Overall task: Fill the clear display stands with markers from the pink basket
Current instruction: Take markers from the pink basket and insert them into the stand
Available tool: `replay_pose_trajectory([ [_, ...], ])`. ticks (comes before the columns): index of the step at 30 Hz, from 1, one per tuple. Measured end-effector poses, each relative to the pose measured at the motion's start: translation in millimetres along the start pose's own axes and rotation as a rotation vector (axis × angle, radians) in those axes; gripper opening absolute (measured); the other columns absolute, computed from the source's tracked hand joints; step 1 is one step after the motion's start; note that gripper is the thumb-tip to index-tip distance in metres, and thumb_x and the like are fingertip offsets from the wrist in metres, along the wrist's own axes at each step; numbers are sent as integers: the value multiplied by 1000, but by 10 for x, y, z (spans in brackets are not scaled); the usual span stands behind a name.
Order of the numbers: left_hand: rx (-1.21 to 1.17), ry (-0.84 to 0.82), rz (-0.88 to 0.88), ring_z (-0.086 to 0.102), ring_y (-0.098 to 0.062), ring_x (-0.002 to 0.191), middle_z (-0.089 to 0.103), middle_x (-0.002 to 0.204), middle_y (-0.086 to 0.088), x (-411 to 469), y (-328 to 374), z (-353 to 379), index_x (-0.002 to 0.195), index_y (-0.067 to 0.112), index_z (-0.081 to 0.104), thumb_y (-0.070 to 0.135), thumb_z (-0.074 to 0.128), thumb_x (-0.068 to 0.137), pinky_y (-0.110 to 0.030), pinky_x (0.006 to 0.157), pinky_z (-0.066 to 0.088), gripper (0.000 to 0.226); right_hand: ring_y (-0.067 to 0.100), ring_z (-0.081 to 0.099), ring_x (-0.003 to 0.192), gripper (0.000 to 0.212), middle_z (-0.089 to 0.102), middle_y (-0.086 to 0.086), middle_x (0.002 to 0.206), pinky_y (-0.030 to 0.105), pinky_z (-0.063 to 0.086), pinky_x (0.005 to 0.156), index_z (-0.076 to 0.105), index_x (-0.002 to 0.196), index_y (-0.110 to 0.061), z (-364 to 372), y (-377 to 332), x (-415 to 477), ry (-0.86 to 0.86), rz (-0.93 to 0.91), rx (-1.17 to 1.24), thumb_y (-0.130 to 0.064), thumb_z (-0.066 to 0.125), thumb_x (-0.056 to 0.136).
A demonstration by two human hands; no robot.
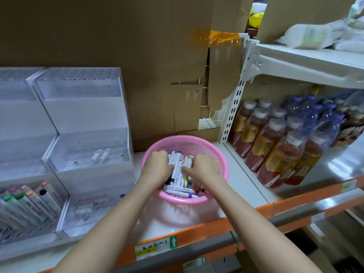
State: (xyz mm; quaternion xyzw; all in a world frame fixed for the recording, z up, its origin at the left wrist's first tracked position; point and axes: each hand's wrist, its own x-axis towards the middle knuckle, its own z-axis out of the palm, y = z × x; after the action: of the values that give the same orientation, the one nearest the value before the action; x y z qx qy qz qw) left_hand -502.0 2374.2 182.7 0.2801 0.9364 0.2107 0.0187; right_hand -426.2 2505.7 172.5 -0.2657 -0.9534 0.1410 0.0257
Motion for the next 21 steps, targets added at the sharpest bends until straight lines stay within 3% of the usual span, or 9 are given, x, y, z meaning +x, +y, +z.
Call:
replay_pose_trajectory([
  [3, -60, -32, -5, 60, -22, 85, 66, 88, -5, 20, -9, -19, 92, 8, 64, 26, 73, 78, -34, 70, 45, 25, 23, 47, 66, 41, 38, -4, 56, 27, 25, 47, 33, 58, -20, 4, -9, -2, -1, -9, 19, -39, 58, 85],
  [6, -57, -94, -13, 58, -21, 82, 62, 86, -4, 33, -8, -59, 90, 9, 58, 30, 80, 71, -35, 69, 46, 35, 24, 47, 64, 35, 38, -3, 56, 28, 27, 48, 33, 58, -20, 18, 1, 2, -2, 12, 63, -32, 56, 81],
  [8, -35, -122, -15, 58, -22, 79, 61, 80, -5, 41, 0, -79, 83, 10, 59, 24, 79, 70, -37, 68, 46, 27, 25, 49, 64, 33, 41, -2, 55, 29, 30, 50, 36, 58, -19, 28, 1, 0, 3, 19, 117, -32, 55, 81],
  [10, 6, -109, -15, 58, -26, 70, 54, 62, -5, 56, -3, -84, 64, 12, 56, 12, 68, 70, -35, 59, 43, 14, 26, 55, 69, 29, 50, -1, 61, 30, 34, 54, 43, 63, -19, 20, 4, -4, 20, 17, 189, -34, 54, 86],
  [12, 18, -96, -26, 49, -28, 60, 40, 48, -4, 63, -4, -66, 49, 12, 42, 5, 59, 68, -32, 50, 32, 26, 25, 58, 75, 26, 59, 1, 73, 32, 37, 58, 48, 73, -17, 1, 10, -10, 46, 8, 253, -36, 53, 90],
  [16, -53, -88, -73, 64, -27, 72, 68, 68, -13, 74, 14, -80, 63, 2, 65, 6, 58, 69, -36, 60, 49, 11, 24, 60, 78, 20, 66, 6, 84, 38, 46, 67, 52, 89, -12, -14, 15, -6, 66, -53, 377, -30, 53, 96],
  [21, -130, -69, -53, 65, -25, 76, 69, 71, -14, 14, 12, -54, 62, 5, 66, 4, 59, 67, -35, 59, 47, 9, 18, 58, 78, 19, 64, 2, 87, 26, 38, 60, 53, 113, -12, -83, 4, -56, 86, -119, 558, -17, 57, 95],
])
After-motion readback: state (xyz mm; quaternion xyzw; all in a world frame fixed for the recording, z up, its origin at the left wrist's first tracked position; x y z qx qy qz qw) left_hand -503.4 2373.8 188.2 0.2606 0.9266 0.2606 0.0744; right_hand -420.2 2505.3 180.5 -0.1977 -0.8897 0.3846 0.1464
